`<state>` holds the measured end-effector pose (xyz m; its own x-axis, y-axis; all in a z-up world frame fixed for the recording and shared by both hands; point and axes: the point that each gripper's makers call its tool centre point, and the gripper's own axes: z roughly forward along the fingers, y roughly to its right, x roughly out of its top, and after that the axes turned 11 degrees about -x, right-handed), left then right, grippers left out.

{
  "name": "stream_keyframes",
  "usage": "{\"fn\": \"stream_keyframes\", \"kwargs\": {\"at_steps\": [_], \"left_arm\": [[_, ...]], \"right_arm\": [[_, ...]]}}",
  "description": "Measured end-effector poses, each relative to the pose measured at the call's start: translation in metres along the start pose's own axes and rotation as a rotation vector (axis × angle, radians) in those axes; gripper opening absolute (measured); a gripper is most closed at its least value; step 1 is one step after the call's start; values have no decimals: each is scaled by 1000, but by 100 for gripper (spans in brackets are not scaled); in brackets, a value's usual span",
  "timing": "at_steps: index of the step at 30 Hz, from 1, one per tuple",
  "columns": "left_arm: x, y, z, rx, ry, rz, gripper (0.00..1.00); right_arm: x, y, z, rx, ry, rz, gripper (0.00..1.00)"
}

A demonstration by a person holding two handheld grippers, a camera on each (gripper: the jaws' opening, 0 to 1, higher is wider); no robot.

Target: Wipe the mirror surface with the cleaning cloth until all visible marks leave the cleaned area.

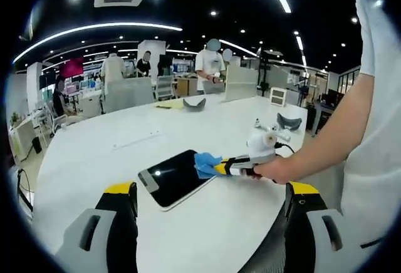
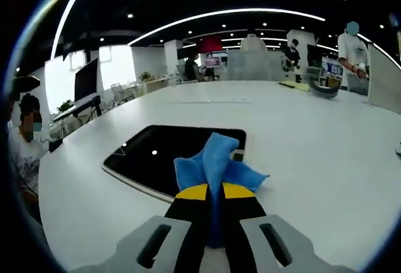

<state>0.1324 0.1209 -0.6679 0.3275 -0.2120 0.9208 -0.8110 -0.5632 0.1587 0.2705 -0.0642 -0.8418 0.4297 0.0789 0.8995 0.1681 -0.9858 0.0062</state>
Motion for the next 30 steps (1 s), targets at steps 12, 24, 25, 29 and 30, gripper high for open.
{"fn": "stream_keyframes", "kwargs": {"at_steps": [12, 24, 25, 29, 30], "left_arm": [[7, -9, 7, -1, 47, -29, 97], [-7, -12, 16, -30, -12, -23, 99], [-8, -12, 16, -30, -12, -24, 99], [-10, -14, 19, -34, -16, -31, 99], [-10, -15, 20, -34, -16, -31, 99]], "right_arm": [[4, 2, 10, 21, -43, 27, 2], [12, 3, 29, 28, -61, 5, 2], [13, 3, 31, 29, -62, 5, 2], [17, 2, 40, 37, -60, -10, 2], [18, 3, 42, 39, -60, -13, 2]]}}
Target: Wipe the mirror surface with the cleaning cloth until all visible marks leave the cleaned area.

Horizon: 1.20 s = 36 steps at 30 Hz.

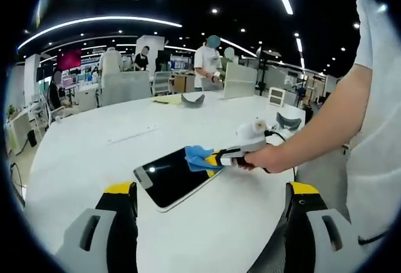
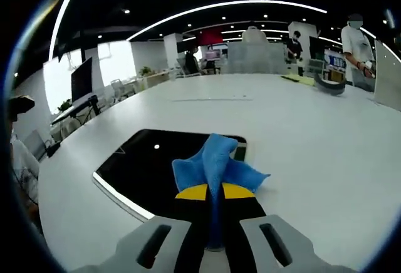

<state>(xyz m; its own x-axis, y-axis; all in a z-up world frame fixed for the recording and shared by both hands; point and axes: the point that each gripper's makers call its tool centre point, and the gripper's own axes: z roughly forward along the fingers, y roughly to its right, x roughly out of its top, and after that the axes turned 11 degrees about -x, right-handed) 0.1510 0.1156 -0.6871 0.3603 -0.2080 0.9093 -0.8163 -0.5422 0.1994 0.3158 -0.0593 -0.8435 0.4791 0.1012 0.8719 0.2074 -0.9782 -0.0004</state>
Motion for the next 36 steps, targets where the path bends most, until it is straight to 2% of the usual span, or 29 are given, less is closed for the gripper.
{"fn": "stream_keyframes", "kwargs": {"at_steps": [19, 36], "left_arm": [[-7, -12, 14, -29, -8, -19, 99], [-13, -22, 17, -35, -5, -31, 98]], "right_arm": [[16, 1, 28, 11, 2, -25, 2], [26, -1, 47, 43, -10, -71, 2]]}}
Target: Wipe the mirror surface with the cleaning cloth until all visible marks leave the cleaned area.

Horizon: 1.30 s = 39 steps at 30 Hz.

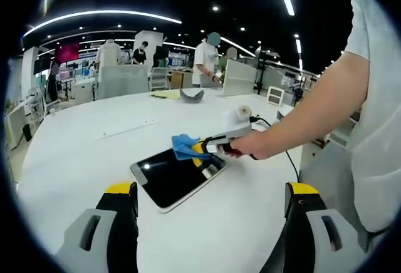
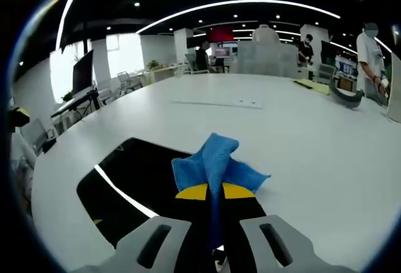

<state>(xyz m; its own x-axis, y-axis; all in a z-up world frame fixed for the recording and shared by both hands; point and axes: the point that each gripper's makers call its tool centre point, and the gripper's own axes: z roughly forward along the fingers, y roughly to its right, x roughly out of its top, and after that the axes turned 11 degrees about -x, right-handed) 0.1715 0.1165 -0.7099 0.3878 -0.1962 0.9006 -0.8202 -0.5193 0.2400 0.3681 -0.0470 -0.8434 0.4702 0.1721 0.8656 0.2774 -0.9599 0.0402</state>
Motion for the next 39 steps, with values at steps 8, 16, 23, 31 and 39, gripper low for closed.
{"fn": "stream_keyframes", "kwargs": {"at_steps": [8, 16, 23, 31, 39], "left_arm": [[-6, -4, 4, -1, 3, -15, 98], [-6, -11, 2, 22, 4, -22, 96], [-10, -11, 3, 21, -10, -25, 96], [-8, -10, 5, 23, -16, -10, 96], [-10, -6, 5, 18, -23, -8, 96]], "right_arm": [[3, -2, 6, 51, -19, -41, 2], [8, -6, 13, 85, -22, -69, 2], [9, -6, 14, 100, -21, -77, 2], [9, -7, 14, 95, -13, -75, 2], [9, -7, 14, 97, -18, -22, 1]]}}
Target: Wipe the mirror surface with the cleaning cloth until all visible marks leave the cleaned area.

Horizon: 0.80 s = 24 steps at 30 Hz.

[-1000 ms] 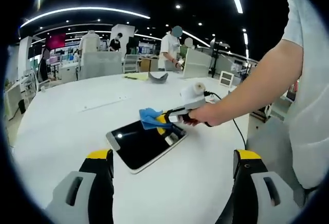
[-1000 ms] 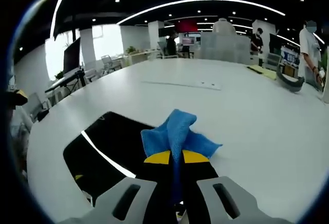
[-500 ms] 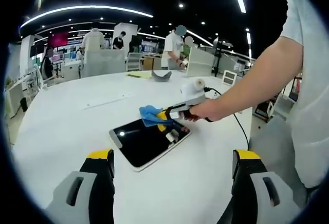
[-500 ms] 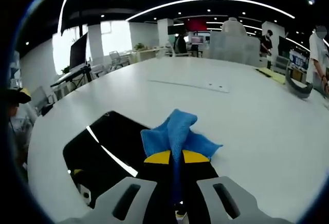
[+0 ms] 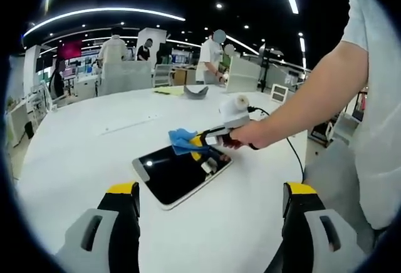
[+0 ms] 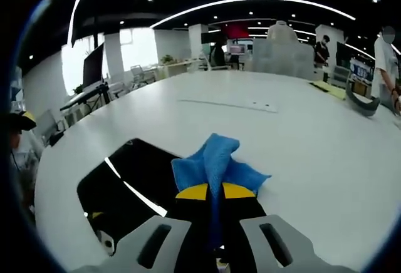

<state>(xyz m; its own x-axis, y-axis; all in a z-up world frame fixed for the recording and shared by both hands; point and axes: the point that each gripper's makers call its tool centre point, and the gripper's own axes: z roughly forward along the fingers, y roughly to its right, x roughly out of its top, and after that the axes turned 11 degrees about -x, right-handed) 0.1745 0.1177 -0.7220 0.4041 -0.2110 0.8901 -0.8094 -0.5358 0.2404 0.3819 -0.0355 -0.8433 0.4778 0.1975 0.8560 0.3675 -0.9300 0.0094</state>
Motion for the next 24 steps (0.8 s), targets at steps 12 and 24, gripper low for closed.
{"fn": "stream_keyframes", "kwargs": {"at_steps": [12, 24], "left_arm": [[5, 4, -4, 8, 7, 11, 96], [7, 9, -10, 13, 8, 30, 96]], "right_arm": [[-3, -12, -4, 25, -20, -32, 1], [-7, -21, -11, 46, -25, -61, 1]]}}
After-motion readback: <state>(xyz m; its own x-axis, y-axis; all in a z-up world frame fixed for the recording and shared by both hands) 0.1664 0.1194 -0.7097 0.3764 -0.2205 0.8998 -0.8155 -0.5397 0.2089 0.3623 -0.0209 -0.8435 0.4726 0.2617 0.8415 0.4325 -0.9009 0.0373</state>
